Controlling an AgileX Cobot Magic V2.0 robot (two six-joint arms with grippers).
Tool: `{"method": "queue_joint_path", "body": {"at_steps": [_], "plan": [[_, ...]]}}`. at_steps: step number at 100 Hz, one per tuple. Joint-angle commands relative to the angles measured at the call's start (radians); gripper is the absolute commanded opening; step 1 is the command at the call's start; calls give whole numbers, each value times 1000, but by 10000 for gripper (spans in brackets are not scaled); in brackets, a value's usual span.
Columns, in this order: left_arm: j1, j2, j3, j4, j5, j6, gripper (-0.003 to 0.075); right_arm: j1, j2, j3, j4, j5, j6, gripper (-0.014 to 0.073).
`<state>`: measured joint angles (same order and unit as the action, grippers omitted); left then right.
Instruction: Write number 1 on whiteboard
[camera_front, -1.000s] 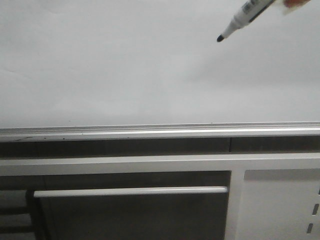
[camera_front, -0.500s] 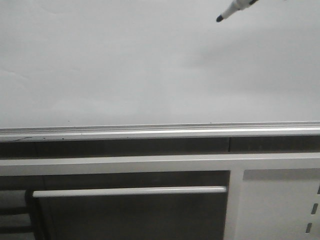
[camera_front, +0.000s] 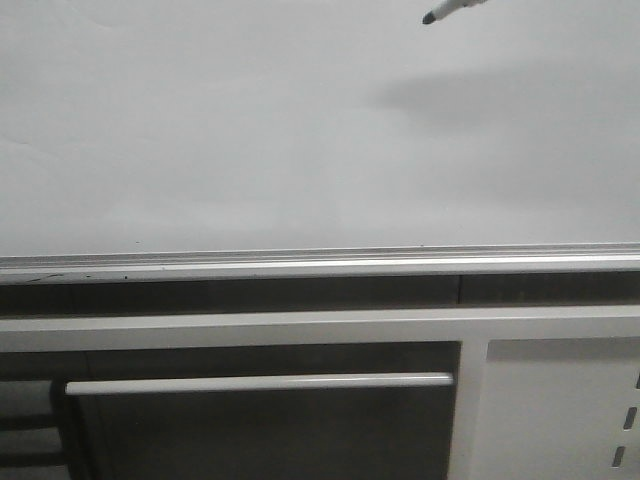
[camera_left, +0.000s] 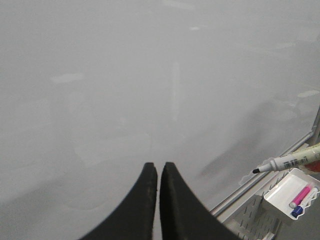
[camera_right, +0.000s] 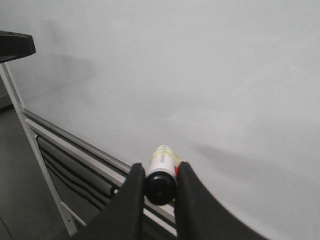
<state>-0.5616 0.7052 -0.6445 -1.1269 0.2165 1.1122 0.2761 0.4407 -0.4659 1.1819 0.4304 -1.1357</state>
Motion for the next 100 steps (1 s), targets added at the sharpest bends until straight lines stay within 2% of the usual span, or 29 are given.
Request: {"method": "queue_joint_path", "body": {"at_steps": [1, 35, 51, 100], "plan": [[1, -4, -26, -26, -35, -10, -20, 0, -1, -24, 55, -54, -55, -51], [1, -4, -26, -26, -35, -10, -20, 0, 1, -24, 57, -63, -66, -51], [1, -4, -26, -26, -35, -10, -20, 0, 34, -24, 60, -7, -66, -51], [1, -4, -26, -26, -51, -10, -20, 0, 58, -24, 103, -45, -151, -51]]}}
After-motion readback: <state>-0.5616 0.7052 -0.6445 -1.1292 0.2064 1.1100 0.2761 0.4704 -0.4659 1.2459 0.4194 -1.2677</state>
